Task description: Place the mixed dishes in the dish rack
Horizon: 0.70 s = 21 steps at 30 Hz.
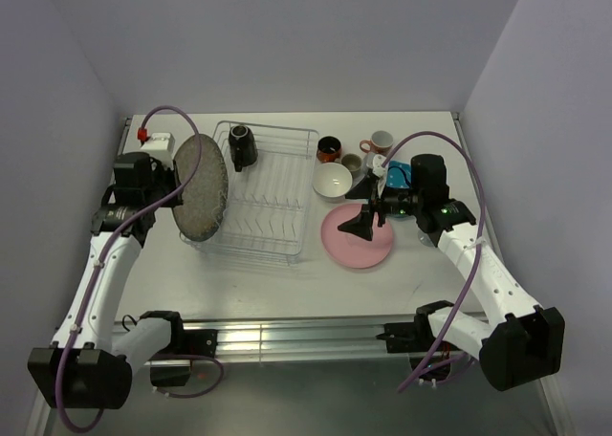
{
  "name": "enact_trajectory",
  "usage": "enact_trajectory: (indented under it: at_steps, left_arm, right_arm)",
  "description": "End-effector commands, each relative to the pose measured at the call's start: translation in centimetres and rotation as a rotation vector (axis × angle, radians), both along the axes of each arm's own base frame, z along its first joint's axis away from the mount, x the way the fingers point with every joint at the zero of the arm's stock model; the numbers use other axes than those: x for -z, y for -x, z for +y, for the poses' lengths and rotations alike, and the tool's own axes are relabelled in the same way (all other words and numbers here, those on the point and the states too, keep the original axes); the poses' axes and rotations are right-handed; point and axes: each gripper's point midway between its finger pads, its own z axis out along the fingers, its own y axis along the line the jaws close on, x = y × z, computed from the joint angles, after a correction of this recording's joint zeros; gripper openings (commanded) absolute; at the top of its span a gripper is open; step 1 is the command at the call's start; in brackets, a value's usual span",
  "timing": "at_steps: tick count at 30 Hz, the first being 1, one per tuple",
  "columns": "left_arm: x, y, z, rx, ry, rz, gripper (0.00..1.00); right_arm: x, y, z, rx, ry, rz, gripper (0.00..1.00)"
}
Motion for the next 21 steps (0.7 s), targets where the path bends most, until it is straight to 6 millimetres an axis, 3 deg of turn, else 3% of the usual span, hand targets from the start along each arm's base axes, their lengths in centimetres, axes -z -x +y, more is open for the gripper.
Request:
enact_trajectory:
  at_steps: [1,8,21]
  left_arm:
    - [-8.8,-2.2,-1.0,0.028,0.047,-0.344,0.02]
    - [-7.9,-2.1,-1.5,0.041,0.063,-0.324,0.21]
    - [-7.1,-1.6,-1.6,0.035,0.079,-0.304,0.34]
  right_arm:
    - [-0.5,-0.2,0.0,-0.009,-0.005,-0.024,1.0]
    - [-0.4,-0.3,-0.1,-0.006,-0.001,-0.023,1.0]
    - [-0.3,-0.4,-0.1,-0.004,0.0,-0.02,1.0]
